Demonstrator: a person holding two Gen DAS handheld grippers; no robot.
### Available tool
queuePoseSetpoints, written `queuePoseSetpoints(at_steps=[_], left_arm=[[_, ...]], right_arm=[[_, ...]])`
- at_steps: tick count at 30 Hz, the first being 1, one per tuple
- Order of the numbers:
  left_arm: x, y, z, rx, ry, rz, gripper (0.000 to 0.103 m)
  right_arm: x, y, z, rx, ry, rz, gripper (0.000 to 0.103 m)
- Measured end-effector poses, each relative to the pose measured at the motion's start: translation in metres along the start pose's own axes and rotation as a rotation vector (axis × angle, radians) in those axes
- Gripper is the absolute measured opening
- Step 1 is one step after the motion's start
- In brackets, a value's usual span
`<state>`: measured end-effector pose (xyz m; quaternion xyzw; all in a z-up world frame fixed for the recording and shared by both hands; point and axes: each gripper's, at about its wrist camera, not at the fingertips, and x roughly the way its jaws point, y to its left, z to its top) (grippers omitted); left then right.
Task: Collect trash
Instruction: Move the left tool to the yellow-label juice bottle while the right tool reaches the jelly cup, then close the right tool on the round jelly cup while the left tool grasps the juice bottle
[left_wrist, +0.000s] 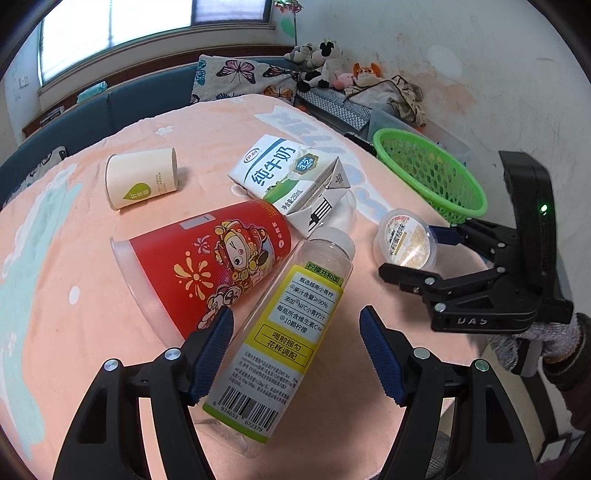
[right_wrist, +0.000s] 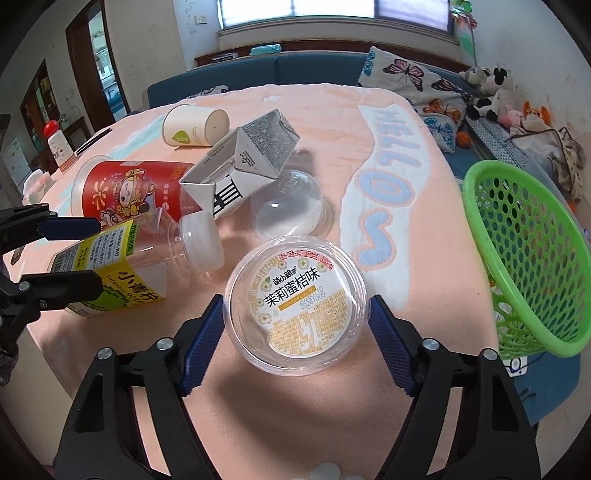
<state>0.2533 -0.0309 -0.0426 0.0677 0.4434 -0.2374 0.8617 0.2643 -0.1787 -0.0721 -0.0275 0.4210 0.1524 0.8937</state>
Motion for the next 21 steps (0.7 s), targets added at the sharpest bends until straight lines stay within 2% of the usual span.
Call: queuePoseSetpoints(at_steps=[6,21], left_arm=[[0.005,-0.008,0.002,0.055,0.012,0.038,0.068],[0.014,-0.013,0.004,0.096,0.041,0.07,0.068]], right_arm=[[0.0,0.001,0.0,-0.009,0.001,0.001,0.071],[-0.007,0.001,-0.004,-0.008,-0.015,0.002,0.067]])
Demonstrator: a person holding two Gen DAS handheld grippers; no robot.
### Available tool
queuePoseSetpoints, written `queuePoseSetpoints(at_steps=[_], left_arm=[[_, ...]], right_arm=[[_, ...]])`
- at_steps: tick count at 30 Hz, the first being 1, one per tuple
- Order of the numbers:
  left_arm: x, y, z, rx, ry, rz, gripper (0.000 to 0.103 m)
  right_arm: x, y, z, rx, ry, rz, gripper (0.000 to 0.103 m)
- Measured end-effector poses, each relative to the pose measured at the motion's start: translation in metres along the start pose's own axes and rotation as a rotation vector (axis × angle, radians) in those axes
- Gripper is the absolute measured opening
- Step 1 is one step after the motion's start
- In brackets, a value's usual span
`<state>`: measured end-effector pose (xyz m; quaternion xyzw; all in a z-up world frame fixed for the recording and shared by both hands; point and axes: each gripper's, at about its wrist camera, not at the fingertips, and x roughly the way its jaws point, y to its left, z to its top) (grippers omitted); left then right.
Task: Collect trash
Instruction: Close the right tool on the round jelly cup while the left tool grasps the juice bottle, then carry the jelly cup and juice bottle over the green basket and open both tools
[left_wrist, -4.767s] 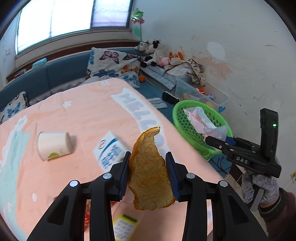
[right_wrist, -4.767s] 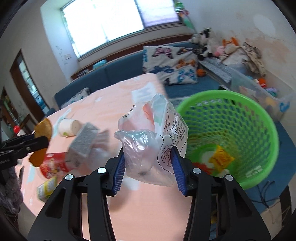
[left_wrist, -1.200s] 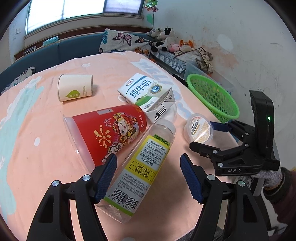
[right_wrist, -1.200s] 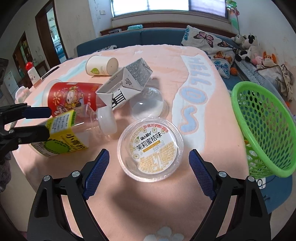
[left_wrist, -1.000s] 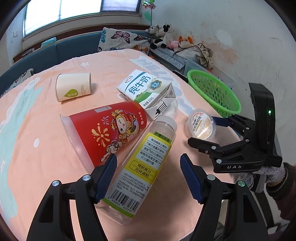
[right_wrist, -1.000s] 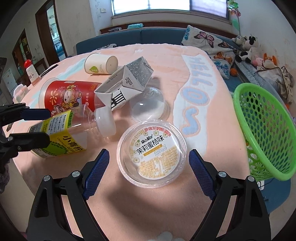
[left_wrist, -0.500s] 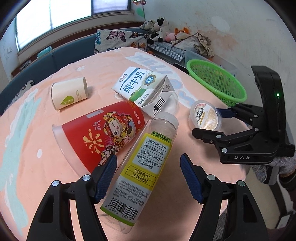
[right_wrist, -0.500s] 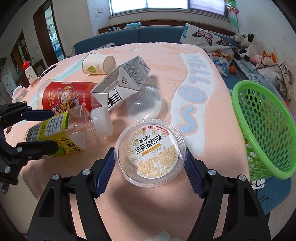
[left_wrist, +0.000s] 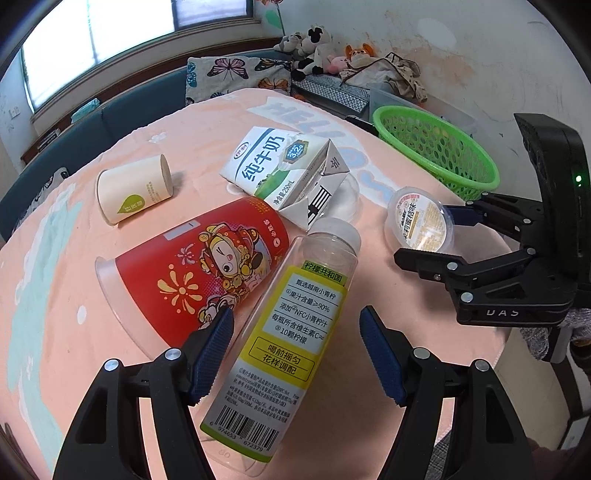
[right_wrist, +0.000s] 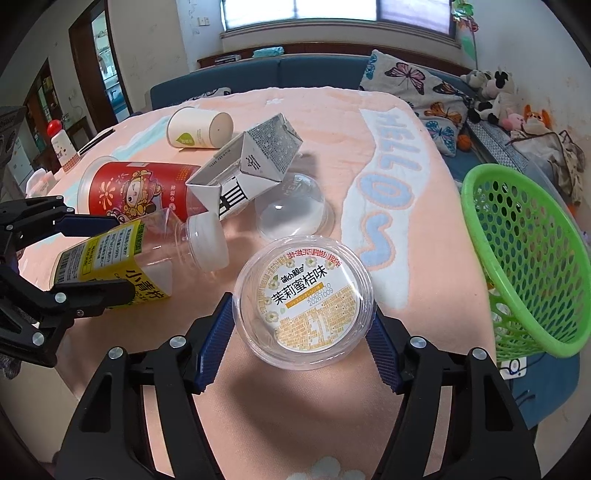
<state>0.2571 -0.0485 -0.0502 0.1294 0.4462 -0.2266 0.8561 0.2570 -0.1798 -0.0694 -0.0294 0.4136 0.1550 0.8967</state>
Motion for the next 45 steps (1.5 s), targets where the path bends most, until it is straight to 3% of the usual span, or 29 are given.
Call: queuePoseSetpoints(at_steps=[24,33,45], left_arm=[[0.026,-0.016,0.016,0.118,0.087,0.011,0.068],[0.031,-0.015,0.013,0.104,0.086,0.005,0.052],[0.016,-0.018,0.005,0.086,0.055,-0.024,0.046]], right_arm=[[-0.021,-0.009,-0.003,0.044,-0.03,0.009,0.067],[-0.032,-0.02,-0.002,0.064,-0.048,0.004,0.067],[-0.051,-0.053,0.0,0.12,-0.088,-0.041,0.067]])
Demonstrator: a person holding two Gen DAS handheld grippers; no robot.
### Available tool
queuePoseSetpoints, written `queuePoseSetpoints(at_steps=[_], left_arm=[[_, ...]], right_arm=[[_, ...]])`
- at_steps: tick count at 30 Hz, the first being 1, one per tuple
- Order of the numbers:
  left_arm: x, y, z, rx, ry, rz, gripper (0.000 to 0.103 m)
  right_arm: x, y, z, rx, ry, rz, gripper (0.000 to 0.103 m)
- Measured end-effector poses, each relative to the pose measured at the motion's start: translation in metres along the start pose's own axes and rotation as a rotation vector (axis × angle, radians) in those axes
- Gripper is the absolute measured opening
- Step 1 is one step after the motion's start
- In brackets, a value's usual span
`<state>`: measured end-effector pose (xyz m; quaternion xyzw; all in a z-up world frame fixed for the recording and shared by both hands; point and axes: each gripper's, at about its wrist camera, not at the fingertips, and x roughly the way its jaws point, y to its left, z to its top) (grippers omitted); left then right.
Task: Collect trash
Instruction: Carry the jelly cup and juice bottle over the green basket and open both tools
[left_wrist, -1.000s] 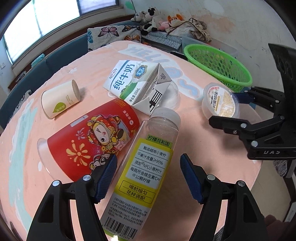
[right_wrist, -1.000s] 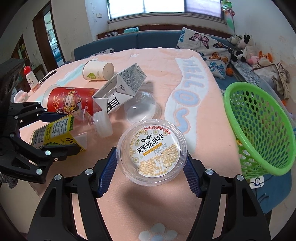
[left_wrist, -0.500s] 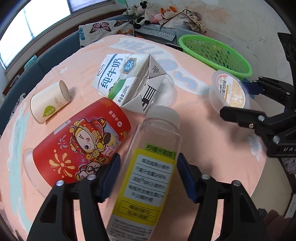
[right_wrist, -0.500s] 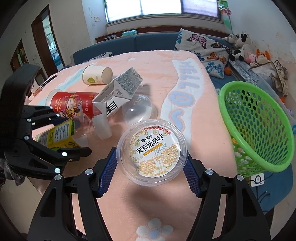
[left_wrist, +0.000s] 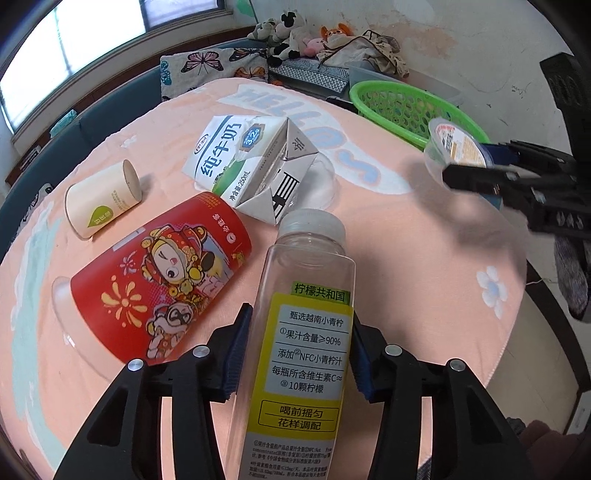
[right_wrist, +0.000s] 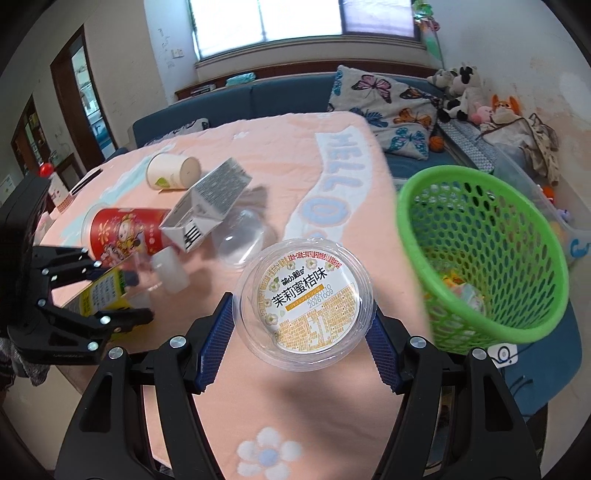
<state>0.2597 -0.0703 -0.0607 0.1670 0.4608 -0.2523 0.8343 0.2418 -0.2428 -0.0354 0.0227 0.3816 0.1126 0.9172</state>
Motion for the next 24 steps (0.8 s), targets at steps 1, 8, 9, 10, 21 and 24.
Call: queuePoseSetpoints(at_steps=[1,8,9,10,21,24], left_arm=[[-0.002,0.001,-0.001,-0.005,-0.004,-0.008,0.046],[-0.025,-0.003,-0.003,-0.018,-0.038,-0.053,0.046],[-0.028,-0.004,-0.002,-0.019,-0.044,-0.061,0.046],[-0.031,-0.005,0.0,-0.02,-0.05,-0.068,0.046],[-0.048,-0.025,0.055,-0.01,-0.133,-0.116,0.046],[-0.043,-0.032,0.076,0.0,-0.144,-0.117,0.046]], right_arm=[[-0.001,-0.005,0.001,0.009,-0.003,-0.005,0.067],[-0.013,-0.059,0.012,0.104,-0.035,-0.091,0.067],[-0.014,-0.066,0.013,0.113,-0.036,-0.103,0.067],[-0.014,-0.077,0.014,0.129,-0.036,-0.126,0.067],[0.001,-0.157,0.014,0.278,-0.004,-0.206,0.068],[0.008,-0.169,0.017,0.284,0.003,-0.219,0.068]])
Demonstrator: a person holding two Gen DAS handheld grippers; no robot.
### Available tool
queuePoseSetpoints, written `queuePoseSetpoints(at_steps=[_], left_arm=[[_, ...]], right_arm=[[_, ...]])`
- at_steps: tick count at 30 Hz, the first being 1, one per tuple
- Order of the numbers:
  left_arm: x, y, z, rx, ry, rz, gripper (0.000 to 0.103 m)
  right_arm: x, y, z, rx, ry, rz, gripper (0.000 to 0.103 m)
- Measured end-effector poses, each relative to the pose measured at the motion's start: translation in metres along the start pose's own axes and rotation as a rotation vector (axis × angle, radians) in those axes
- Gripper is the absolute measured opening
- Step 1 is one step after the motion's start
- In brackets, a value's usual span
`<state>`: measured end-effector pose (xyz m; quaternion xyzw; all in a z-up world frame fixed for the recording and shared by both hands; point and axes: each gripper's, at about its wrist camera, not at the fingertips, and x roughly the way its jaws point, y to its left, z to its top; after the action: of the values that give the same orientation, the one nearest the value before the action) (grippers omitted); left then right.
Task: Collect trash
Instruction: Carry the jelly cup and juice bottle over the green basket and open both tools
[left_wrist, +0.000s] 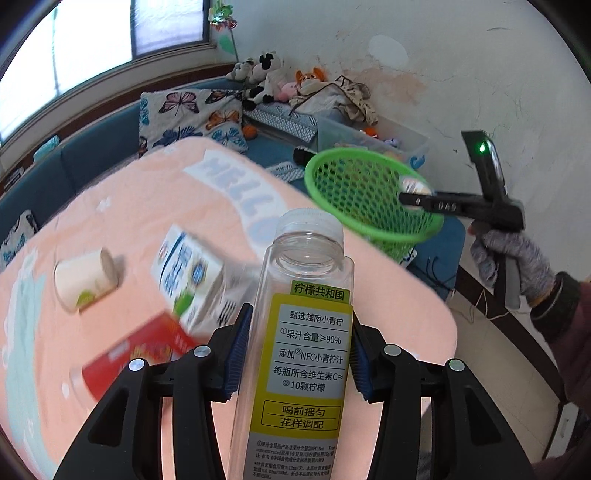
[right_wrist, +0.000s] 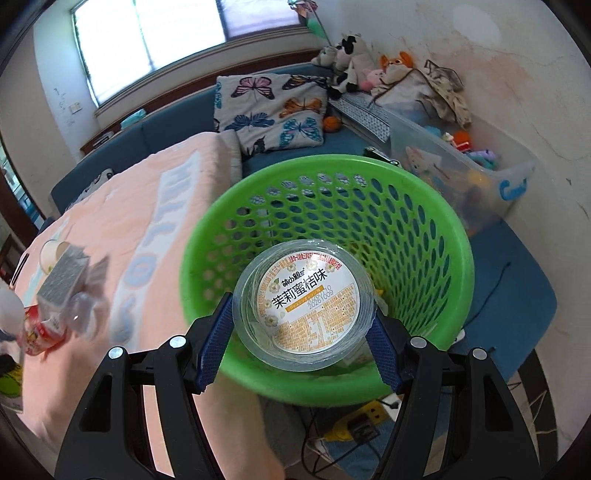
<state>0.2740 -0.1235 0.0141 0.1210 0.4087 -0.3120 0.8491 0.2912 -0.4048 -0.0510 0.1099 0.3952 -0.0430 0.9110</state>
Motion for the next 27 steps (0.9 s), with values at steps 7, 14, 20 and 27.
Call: queuePoseSetpoints(at_steps=[7,14,20,27], left_arm=[[0.027,-0.014,0.048,0.003,-0.001,-0.025,0.046],[0.061,-0.042,0.094,0.037,0.002,-0.061,0.046],[0.105,-0.073,0.124,0.066,0.038,-0.088,0.046],[0.161,-0.102,0.138,0.088,0.116,-0.104,0.046]], right_arm=[[0.007,-0.016,0.007,0.024,-0.002,-0.001,0.073],[-0.008,-0.027,-0.001,0.006,-0.029,-0.016,0.073],[-0.032,-0.043,-0.015,0.02,-0.057,-0.015,0.074],[-0.051,-0.057,-0.027,0.037,-0.085,-0.031,0.076]])
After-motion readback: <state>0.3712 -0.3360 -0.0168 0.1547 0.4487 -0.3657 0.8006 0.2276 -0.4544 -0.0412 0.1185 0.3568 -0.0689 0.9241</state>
